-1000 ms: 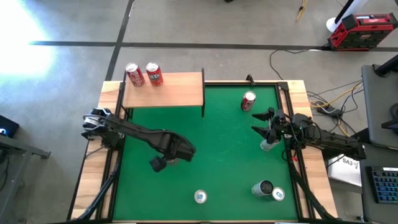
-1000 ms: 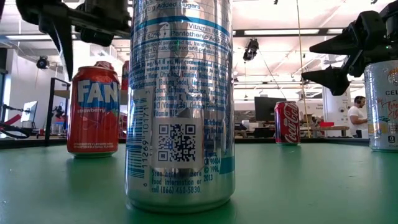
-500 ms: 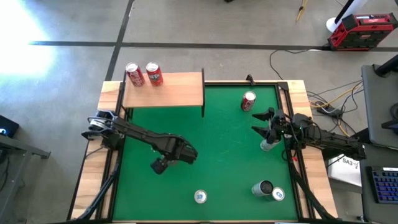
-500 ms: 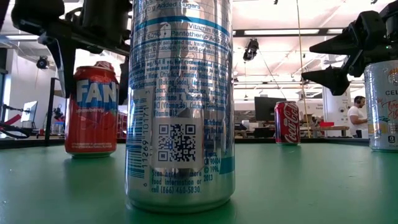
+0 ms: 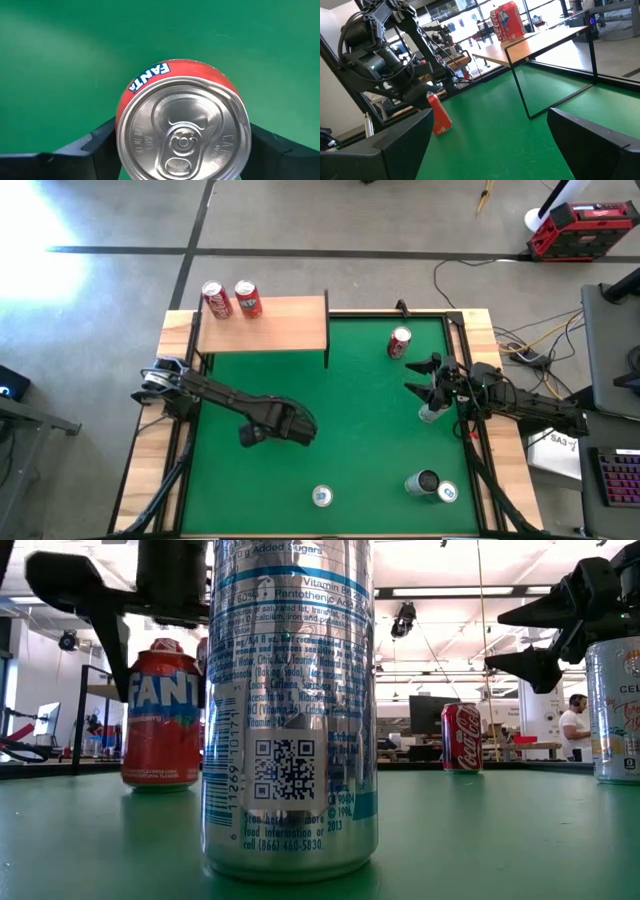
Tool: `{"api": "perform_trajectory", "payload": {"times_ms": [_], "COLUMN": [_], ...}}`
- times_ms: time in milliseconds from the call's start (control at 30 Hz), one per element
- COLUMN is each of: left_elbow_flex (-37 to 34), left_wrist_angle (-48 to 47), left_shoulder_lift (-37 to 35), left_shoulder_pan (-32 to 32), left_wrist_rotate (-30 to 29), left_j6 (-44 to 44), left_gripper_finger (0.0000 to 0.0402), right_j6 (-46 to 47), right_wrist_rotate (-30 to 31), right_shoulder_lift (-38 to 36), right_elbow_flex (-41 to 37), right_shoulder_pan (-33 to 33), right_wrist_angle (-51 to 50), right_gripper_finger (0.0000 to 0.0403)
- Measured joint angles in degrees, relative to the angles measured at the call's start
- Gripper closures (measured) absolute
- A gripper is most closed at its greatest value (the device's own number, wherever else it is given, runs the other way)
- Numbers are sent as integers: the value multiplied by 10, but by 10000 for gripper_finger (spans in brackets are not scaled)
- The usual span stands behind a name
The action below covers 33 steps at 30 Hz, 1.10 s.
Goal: Place canned beverage on shelf
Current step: Put the red soda can aligned with the other red soda can on the shelf
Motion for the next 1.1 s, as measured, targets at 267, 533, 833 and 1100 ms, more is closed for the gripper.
{"api": "perform_trajectory", "payload": {"times_ms": [267, 533, 833, 1100], "left_elbow_flex": [0, 0, 0, -1], "left_wrist_angle": [5, 21, 37, 42], "left_shoulder_lift": [-7, -10, -9, -8], "left_shoulder_pan": [0, 0, 0, 0], "left_wrist_rotate": [-6, -32, -37, -37], "left_j6": [213, 278, 290, 288], "left_gripper_finger": [111, 110, 110, 109], "right_j6": [0, 0, 0, 0], "right_wrist_rotate": [0, 0, 0, 0], "right_shoulder_lift": [0, 0, 0, 0], "right_elbow_flex": [0, 0, 0, 0], "right_shoulder_pan": [0, 0, 0, 0], "right_wrist_angle": [0, 0, 0, 0], "right_gripper_finger": [21, 21, 21, 21]}}
